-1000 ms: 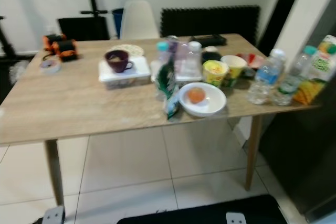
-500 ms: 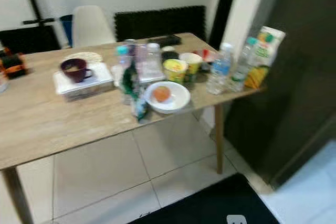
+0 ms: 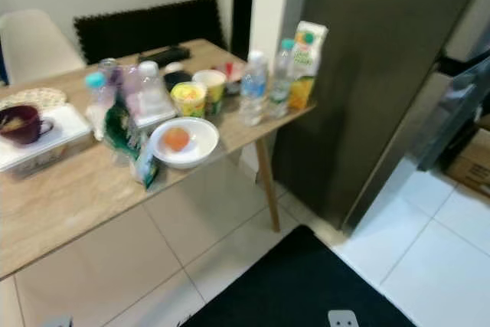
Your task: Restocking fridge
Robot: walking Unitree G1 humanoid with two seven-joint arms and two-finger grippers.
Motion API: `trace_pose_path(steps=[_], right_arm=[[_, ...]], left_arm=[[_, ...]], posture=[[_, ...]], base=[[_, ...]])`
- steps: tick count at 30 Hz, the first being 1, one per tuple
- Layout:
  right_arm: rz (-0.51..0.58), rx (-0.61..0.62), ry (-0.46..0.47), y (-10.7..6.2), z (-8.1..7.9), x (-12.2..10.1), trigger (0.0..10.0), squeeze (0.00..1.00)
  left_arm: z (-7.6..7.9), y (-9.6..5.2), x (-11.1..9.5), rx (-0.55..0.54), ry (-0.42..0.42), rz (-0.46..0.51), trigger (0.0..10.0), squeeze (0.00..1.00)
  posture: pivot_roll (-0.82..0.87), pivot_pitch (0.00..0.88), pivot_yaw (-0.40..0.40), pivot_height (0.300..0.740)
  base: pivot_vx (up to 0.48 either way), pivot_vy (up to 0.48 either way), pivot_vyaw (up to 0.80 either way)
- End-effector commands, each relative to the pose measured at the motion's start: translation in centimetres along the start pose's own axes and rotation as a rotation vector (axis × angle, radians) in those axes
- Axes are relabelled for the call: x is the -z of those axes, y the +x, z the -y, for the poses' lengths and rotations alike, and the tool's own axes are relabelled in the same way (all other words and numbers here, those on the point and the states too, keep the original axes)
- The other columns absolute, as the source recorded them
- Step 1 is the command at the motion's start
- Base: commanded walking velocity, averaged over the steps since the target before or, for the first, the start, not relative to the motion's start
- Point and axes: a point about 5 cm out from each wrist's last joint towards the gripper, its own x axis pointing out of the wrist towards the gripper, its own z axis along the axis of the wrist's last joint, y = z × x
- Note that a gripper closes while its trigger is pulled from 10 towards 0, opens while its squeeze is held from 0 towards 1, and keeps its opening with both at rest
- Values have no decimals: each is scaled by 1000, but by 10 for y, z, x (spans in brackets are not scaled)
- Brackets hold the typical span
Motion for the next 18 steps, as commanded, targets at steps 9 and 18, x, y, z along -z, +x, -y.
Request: trace_pose_path(steps=[9, 18], right_arm=[[5, -13, -10, 0, -4, 2, 10000, 0], [24, -13, -10, 0, -4, -3, 10000, 0]], left_arm=[[-4, -4, 18, -16, 14, -58, 10000, 0], [0, -3, 18, 1, 5, -60, 10000, 0]], posture=[[-42, 4, -5, 740], [-43, 0, -8, 740]], base=[[0, 0, -800], [0, 0, -267]])
